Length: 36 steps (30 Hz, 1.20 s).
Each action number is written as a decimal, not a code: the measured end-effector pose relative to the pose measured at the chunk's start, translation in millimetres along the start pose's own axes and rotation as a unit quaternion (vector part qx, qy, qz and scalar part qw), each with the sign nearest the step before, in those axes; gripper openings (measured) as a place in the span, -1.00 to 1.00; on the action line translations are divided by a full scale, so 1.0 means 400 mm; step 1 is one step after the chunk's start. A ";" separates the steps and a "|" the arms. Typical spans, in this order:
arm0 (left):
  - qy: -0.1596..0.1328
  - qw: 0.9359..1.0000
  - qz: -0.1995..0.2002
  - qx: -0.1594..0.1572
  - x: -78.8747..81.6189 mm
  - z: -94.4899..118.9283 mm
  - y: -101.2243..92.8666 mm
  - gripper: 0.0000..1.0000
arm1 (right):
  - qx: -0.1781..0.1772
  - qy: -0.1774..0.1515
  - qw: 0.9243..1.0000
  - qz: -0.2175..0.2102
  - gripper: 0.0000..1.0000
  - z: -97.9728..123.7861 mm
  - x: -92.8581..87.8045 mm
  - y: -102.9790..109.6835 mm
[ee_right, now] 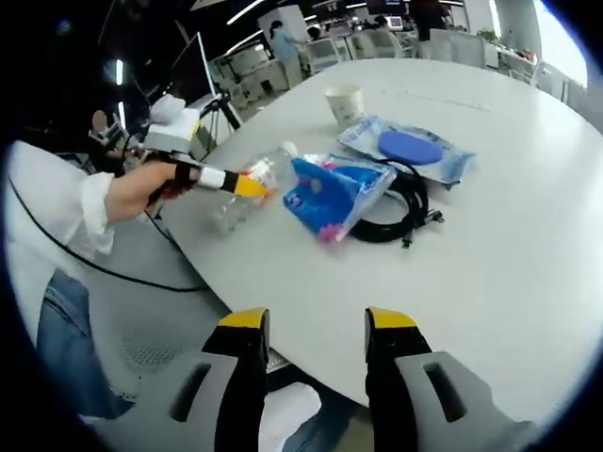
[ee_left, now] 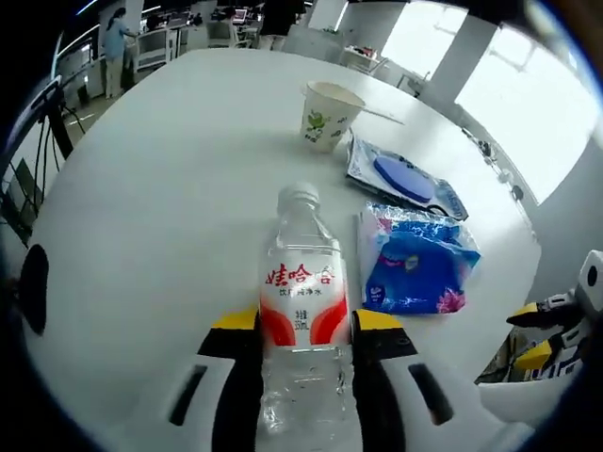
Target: Arrange the tabletop items into an orderly group along one side of the table until the central work area is clear of visible clutter.
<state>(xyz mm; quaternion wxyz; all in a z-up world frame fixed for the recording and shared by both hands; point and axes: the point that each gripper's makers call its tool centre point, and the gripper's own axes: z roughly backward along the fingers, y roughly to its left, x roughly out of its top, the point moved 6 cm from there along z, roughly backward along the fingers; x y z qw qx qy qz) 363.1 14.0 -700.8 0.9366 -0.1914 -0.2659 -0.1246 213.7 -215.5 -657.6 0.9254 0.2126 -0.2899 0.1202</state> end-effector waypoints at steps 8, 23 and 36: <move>-0.036 0.999 0.001 -0.006 0.010 0.030 0.005 -0.35 | 0.022 -0.026 0.999 -0.024 -0.19 -0.012 0.038 0.022; -0.099 0.995 -0.002 -0.015 0.029 0.094 -0.001 -0.33 | 0.084 -0.112 0.987 -0.079 -0.02 -0.047 0.188 0.065; -0.149 0.988 -0.010 -0.033 0.044 0.151 -0.028 -0.31 | 0.151 -0.150 0.971 -0.104 -0.07 -0.116 0.335 0.139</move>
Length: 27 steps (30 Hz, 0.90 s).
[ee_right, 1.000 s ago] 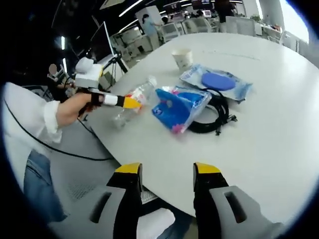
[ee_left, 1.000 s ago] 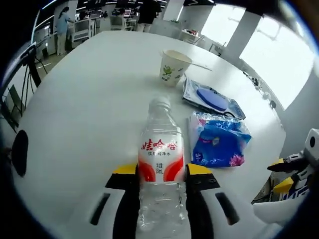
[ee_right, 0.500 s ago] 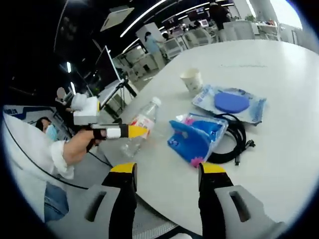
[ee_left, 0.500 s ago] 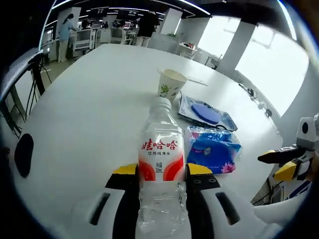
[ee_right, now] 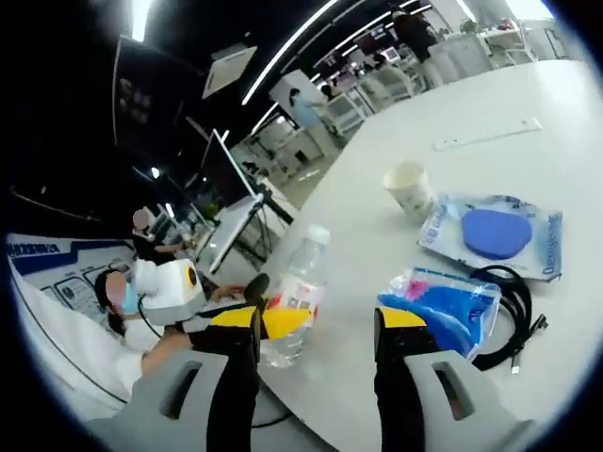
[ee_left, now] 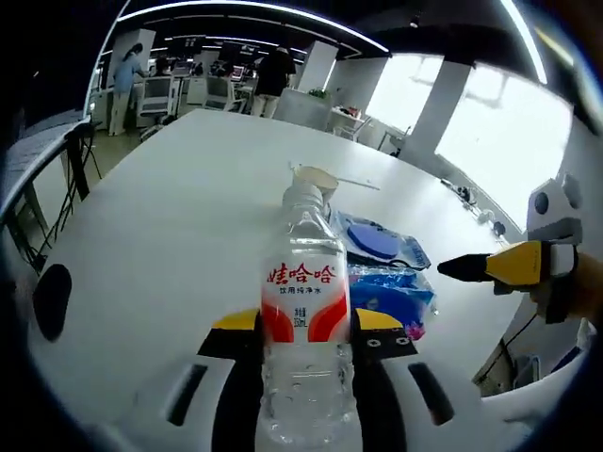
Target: Arrange the tabletop items into an orderly group along one side of the table until the central work area is clear of visible clutter.
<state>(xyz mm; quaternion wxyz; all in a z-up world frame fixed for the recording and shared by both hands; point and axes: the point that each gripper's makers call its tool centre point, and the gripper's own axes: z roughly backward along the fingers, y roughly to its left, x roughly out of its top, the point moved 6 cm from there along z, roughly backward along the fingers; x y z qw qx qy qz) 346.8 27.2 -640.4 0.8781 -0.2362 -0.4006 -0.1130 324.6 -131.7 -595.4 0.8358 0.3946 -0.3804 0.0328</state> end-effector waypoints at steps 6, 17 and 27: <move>-0.019 1.000 0.001 -0.010 0.011 0.021 -0.016 -0.31 | 0.000 -0.003 1.000 -0.020 0.00 -0.046 0.022 0.000; -0.044 0.999 -0.012 -0.029 0.020 0.051 -0.047 -0.30 | 0.032 -0.020 0.999 -0.038 -0.06 -0.124 0.077 0.038; -0.057 0.997 -0.031 -0.041 0.026 0.061 -0.061 -0.29 | 0.048 -0.016 0.998 -0.037 -0.09 -0.170 0.092 0.044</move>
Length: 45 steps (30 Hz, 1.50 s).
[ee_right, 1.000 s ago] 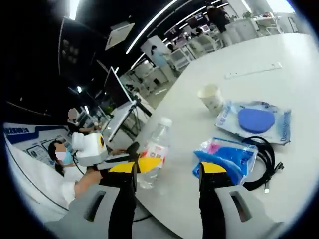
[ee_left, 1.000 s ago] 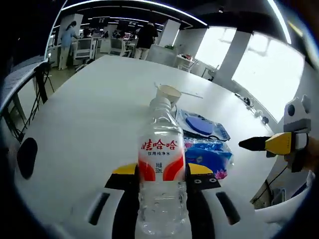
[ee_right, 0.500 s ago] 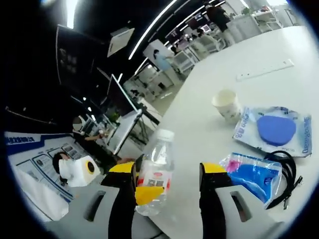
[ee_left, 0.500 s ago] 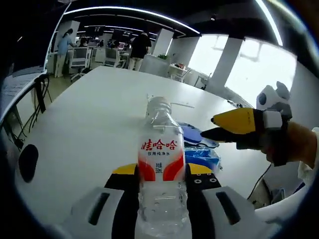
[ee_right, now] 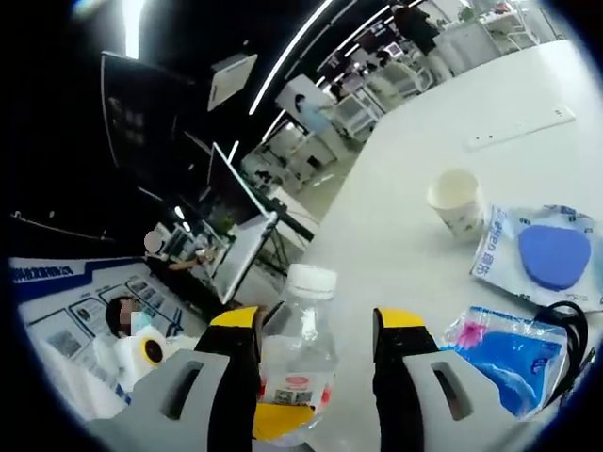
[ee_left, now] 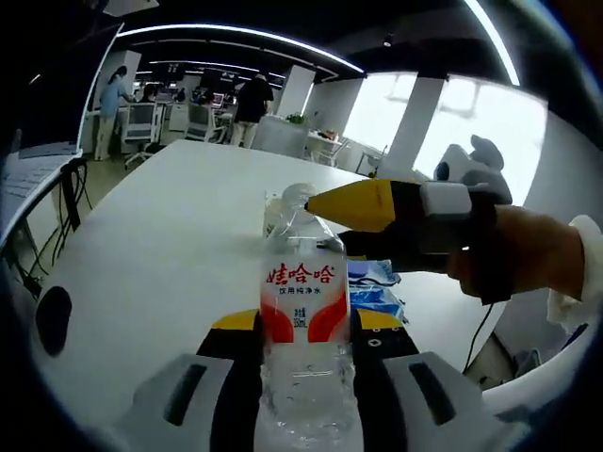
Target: Arrange the tabletop items into an orderly group along one side of the table until the central work area is clear of visible clutter.
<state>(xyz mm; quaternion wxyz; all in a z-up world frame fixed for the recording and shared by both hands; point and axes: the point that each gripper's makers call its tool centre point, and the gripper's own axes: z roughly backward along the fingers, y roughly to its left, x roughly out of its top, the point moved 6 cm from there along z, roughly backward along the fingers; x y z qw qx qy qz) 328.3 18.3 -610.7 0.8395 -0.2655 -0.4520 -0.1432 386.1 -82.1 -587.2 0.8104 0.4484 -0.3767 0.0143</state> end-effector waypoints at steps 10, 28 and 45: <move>-0.010 1.000 -0.003 -0.013 0.003 0.005 -0.007 -0.27 | 0.031 -0.010 0.999 -0.015 -0.49 -0.029 0.004 0.023; -0.004 0.999 -0.035 -0.028 -0.017 0.007 -0.007 -0.21 | 0.069 -0.005 0.997 0.033 -0.64 -0.002 0.008 0.066; 0.000 0.999 -0.042 -0.002 -0.039 0.052 0.049 0.54 | 0.128 -0.014 0.985 0.117 -0.65 0.001 0.036 0.117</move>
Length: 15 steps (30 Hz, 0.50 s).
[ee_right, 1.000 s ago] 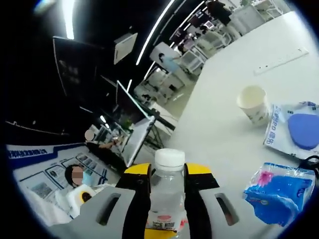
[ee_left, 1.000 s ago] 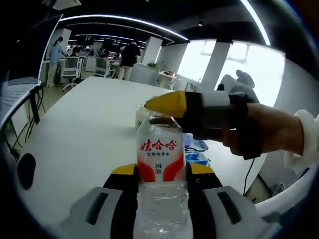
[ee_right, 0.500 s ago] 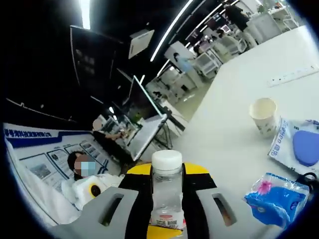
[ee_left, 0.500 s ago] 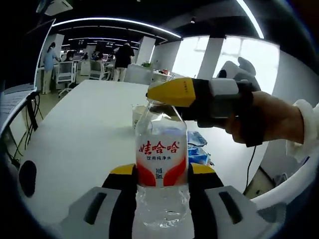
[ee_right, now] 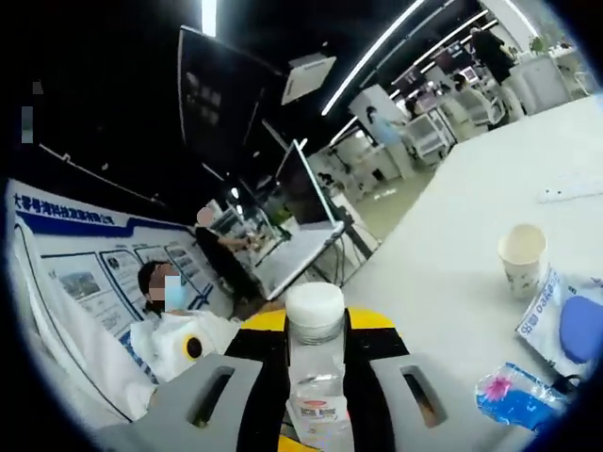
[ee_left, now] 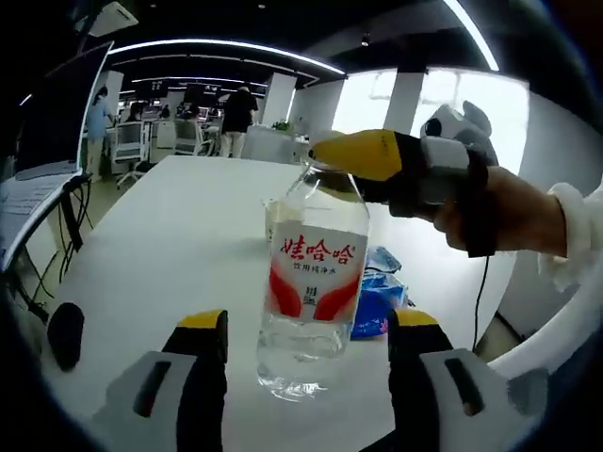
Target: Arrange the tabletop items into an orderly group along one side of the table until the central work area is clear of visible clutter.
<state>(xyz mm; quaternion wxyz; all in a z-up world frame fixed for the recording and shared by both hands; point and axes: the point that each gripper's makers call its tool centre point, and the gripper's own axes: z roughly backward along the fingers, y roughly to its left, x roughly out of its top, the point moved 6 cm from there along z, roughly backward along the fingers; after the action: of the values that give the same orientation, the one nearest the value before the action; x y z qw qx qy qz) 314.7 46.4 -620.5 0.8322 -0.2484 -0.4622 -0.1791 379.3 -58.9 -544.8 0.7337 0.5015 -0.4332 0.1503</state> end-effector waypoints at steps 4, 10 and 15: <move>0.005 1.000 0.001 -0.002 -0.024 0.027 0.012 0.61 | 0.006 0.001 1.000 0.008 -0.64 -0.015 0.021 -0.003; -0.016 1.000 0.014 -0.020 -0.023 0.066 0.022 0.78 | 0.006 0.015 0.999 0.037 -0.63 -0.032 0.043 -0.010; -0.009 1.000 -0.015 -0.016 -0.035 0.089 0.024 0.88 | 0.009 0.018 0.998 0.058 -0.63 -0.041 0.066 -0.017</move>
<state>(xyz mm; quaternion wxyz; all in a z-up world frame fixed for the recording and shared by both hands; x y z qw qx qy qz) 288.6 75.7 -618.9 0.8212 -0.2563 -0.4704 -0.1968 407.1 -53.3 -530.2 0.7267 0.4795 -0.4469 0.2054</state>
